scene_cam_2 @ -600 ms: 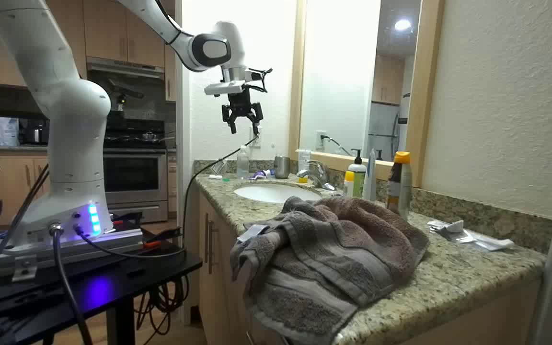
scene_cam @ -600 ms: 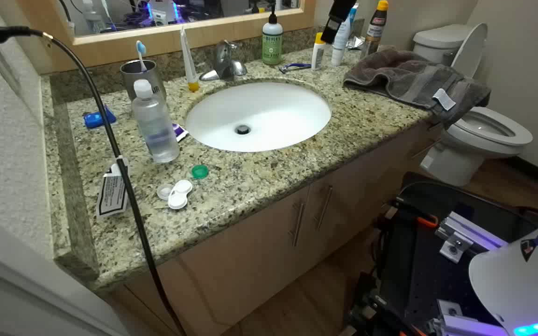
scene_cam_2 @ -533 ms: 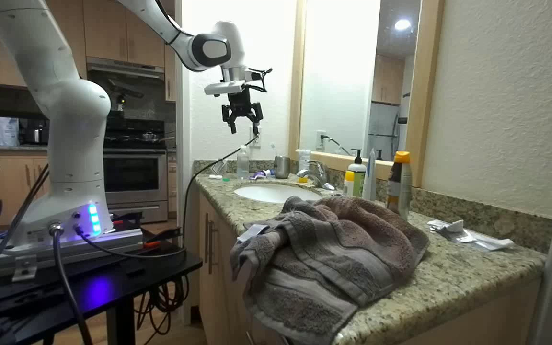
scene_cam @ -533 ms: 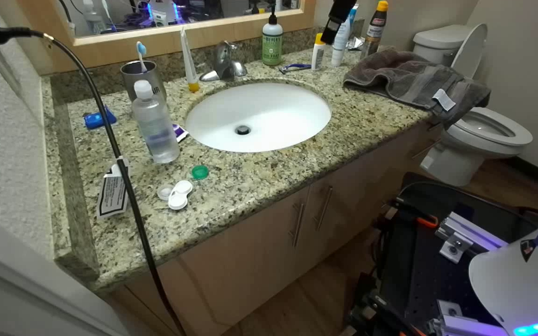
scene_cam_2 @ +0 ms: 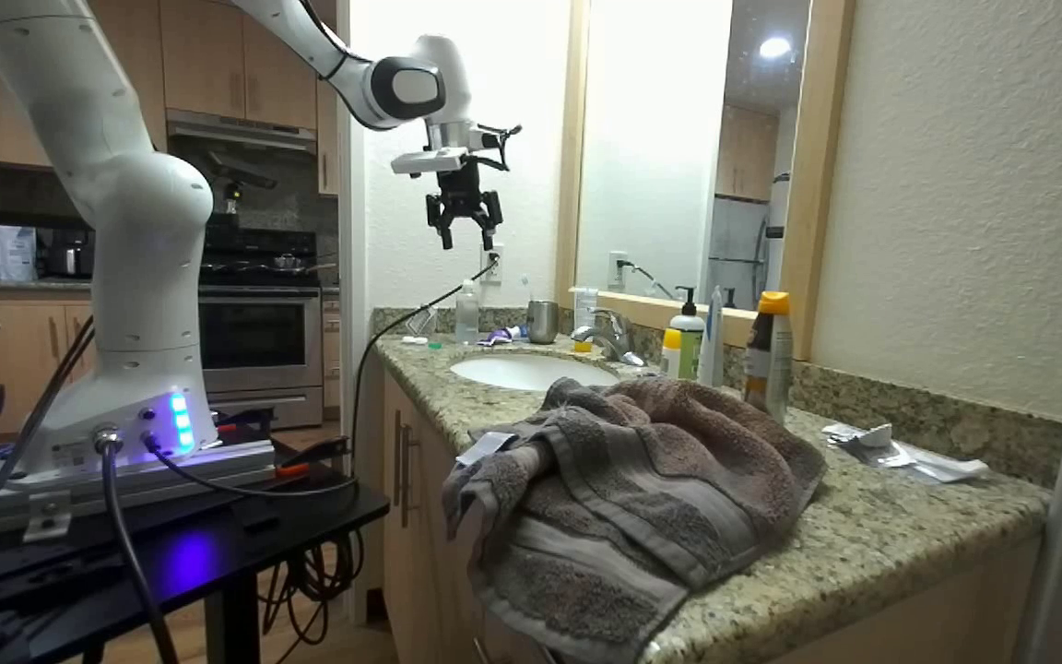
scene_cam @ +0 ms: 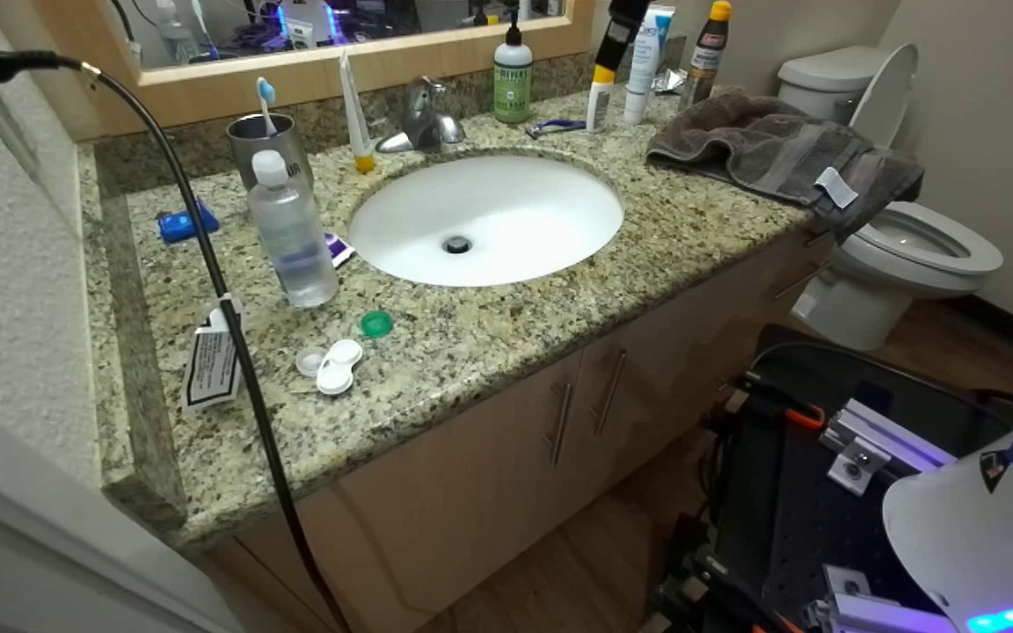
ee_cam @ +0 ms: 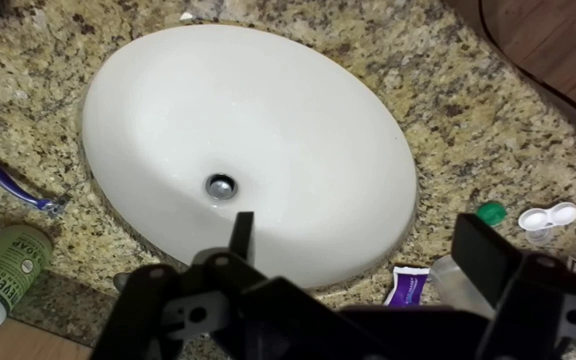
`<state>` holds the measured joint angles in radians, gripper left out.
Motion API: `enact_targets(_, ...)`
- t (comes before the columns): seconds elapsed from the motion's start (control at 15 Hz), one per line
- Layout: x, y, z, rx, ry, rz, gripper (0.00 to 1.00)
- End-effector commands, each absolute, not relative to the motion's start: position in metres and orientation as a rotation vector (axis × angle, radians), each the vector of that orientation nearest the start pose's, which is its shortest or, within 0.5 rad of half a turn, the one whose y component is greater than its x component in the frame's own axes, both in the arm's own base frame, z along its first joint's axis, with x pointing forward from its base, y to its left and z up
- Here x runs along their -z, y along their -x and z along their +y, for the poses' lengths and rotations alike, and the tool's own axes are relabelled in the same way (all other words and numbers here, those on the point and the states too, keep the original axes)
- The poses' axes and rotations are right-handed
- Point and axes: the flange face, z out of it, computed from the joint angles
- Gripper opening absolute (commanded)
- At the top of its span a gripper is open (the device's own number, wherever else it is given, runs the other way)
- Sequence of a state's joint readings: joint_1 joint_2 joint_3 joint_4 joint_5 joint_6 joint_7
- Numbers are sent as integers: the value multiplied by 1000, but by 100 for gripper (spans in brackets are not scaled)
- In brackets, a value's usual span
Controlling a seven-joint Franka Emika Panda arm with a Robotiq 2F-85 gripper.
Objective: Open the tap
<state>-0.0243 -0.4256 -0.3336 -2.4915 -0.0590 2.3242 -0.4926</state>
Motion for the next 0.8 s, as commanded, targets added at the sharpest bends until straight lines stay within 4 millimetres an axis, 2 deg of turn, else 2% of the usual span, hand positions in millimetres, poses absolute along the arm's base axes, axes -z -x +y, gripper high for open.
enact_targets(0.0, -496, -440, -140, 220, 3053, -192, 100)
enact_targets(0.13, -524, -454, -135, 119, 2999, -76, 100)
enact_targets(0.33, -544, -478, -140, 13, 2923, 99, 100)
enact_targets(0.4, -542, -454, -132, 104, 2960, 14, 100)
enact_targets(0.6, -545, -474, -136, 52, 2942, 74, 100)
enact_targets(0.67, -541, -479, -132, 51, 2967, 110, 100)
enact_targets(0.73, -540, -495, -126, 18, 2972, 174, 100)
